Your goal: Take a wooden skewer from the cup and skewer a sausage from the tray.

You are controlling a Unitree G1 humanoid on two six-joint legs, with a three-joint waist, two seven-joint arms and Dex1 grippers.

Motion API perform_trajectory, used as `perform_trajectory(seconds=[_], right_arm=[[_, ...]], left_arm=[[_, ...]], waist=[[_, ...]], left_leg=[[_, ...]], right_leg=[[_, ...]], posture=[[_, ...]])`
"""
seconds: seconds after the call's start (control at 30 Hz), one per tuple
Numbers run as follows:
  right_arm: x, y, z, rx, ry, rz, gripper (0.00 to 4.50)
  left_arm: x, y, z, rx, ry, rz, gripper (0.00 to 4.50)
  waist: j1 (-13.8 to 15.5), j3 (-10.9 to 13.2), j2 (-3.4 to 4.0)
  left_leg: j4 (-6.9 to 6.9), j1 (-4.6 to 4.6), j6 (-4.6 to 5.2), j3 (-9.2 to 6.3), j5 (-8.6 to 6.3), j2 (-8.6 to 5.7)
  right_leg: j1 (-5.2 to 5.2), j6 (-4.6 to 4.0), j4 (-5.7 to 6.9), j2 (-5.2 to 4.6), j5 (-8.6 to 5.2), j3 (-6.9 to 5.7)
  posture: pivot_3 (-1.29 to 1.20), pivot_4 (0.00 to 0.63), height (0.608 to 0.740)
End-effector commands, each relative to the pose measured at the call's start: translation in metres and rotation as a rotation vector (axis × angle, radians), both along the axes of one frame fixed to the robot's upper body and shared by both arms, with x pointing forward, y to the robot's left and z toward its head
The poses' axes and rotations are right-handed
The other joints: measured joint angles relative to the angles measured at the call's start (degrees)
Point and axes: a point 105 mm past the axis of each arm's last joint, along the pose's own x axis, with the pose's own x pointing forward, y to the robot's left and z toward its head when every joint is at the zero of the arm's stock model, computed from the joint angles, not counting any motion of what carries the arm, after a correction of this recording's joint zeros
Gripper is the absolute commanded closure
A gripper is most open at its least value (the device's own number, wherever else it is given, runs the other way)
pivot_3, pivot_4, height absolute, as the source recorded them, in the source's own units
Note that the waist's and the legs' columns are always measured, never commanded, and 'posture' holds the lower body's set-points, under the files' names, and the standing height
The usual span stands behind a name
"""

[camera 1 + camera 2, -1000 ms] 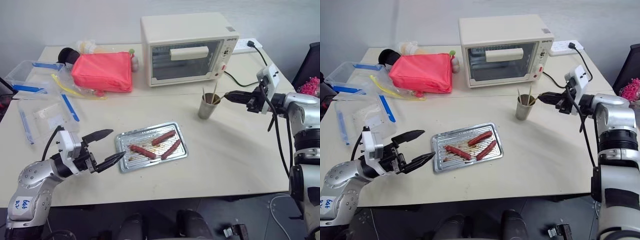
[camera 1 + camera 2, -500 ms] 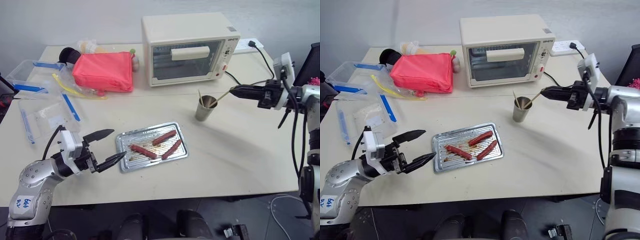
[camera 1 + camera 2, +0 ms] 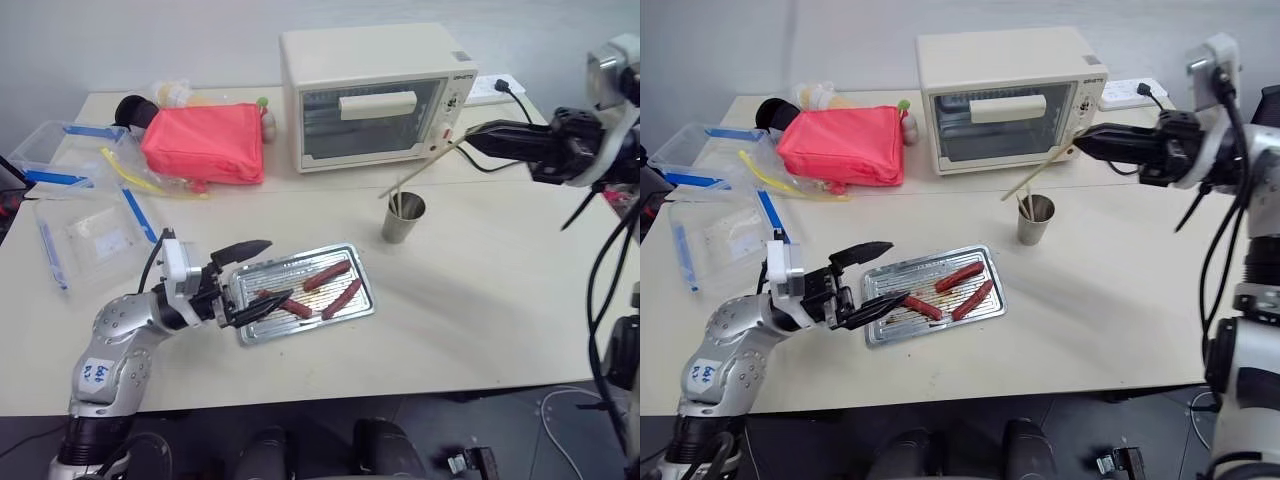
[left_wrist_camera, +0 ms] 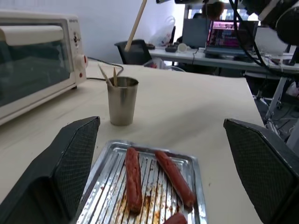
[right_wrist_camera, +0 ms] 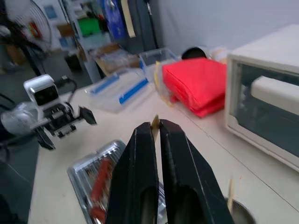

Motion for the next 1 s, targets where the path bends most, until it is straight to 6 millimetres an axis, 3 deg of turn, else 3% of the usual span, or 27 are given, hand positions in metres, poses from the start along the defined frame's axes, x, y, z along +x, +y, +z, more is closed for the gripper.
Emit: perform_trajectory(seconds=[0.03, 0.27, 0.5, 0.6, 1.0], right_arm=[[-0.022, 0.022, 0.003, 0.084, 0.025, 0.120, 4.47], [-0.029, 0.060, -0.020, 0.235, 0.079, 0.159, 4.47], [-0.034, 0.068, -0.028, 0.258, 0.100, 0.153, 4.47], [-0.034, 0.069, -0.025, 0.290, 0.101, 0.141, 4.50], [-0.037, 0.070, -0.026, 0.320, 0.131, 0.131, 4.50]], left_arm=[[0.008, -0.012, 0.015, -0.052, -0.076, -0.005, 0.00], [0.011, -0.052, 0.034, -0.153, -0.101, -0.114, 0.00], [0.012, -0.064, 0.053, -0.243, -0.145, -0.127, 0.00], [0.009, -0.068, 0.052, -0.254, -0.147, -0.133, 0.62], [0.014, -0.072, 0.061, -0.330, -0.178, -0.089, 4.37]], waist=[[0.5, 0.0, 0.00], [1.4, 0.0, 0.00], [1.4, 0.0, -0.01], [1.3, 0.0, -0.01], [1.4, 0.0, -0.01]], left_leg=[[0.07, -0.04, 0.01, -0.09, 0.00, 0.00], [0.55, -0.40, 0.07, -0.30, -0.01, -0.04], [0.61, -0.59, 0.15, -0.39, 0.02, -0.12], [0.61, -0.58, 0.15, -0.39, 0.03, -0.11], [0.61, -0.59, 0.20, -0.40, 0.02, -0.13]], right_leg=[[0.04, 0.00, 0.00, 0.00, 0.00, -0.08], [-0.02, 0.13, 0.06, 0.08, 0.07, -0.16], [-0.09, 0.21, 0.02, 0.09, 0.12, -0.32], [-0.09, 0.21, 0.03, 0.11, 0.12, -0.33], [-0.08, 0.22, 0.01, 0.08, 0.12, -0.34]], posture=[[0.00, 0.150, 0.740], [0.00, 0.150, 0.740], [0.00, 0.150, 0.740], [0.00, 0.150, 0.740], [0.00, 0.150, 0.740]])
